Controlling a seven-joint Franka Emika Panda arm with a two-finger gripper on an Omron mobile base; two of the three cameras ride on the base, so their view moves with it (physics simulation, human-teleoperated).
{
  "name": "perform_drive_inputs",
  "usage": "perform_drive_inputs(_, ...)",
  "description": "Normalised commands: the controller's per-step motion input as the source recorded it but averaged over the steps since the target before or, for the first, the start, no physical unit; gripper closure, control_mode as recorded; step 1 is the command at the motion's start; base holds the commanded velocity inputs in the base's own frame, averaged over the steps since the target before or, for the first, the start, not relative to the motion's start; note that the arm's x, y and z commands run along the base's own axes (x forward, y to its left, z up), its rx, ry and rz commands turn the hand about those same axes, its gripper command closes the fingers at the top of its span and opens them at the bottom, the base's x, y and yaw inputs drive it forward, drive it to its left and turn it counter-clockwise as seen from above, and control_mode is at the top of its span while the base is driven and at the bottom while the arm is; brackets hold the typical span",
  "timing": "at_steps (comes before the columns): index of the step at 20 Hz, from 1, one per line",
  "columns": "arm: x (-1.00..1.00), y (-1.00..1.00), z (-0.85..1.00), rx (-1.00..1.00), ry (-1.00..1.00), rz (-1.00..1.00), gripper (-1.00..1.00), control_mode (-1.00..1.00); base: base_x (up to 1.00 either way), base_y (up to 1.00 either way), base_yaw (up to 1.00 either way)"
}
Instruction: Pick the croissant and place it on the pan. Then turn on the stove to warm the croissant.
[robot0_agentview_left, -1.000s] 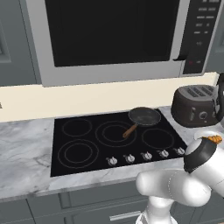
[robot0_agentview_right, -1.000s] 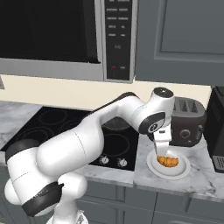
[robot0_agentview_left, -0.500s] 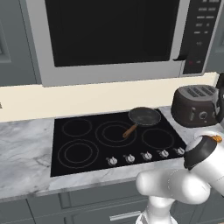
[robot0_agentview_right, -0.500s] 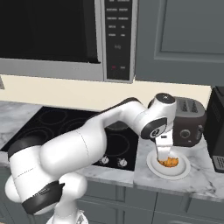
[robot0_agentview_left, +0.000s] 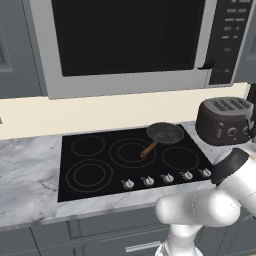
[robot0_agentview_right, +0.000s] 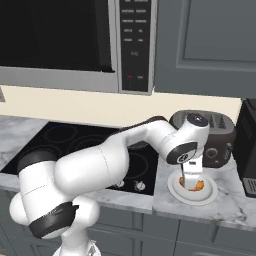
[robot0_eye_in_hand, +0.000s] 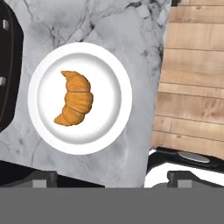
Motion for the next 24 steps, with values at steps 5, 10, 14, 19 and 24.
perform_drive_inputs(5,0.0,-0.07,-0.22,0.02,0.02,-0.01,-1.0,-1.0,0.0,0.0,0.0)
perform_drive_inputs(10,0.09,0.0,-0.16,0.01,0.03,0.0,-1.0,-1.0,0.0,0.0,0.0)
perform_drive_inputs(14,0.07,-0.08,-0.12,0.02,0.02,0.0,-1.0,-1.0,0.0,0.0,0.0)
perform_drive_inputs(19,0.06,-0.16,-0.06,0.02,0.0,0.0,-1.0,-1.0,0.0,0.0,0.0)
perform_drive_inputs(24,0.13,-0.1,-0.06,0.02,0.0,0.0,-1.0,-1.0,0.0,0.0,0.0)
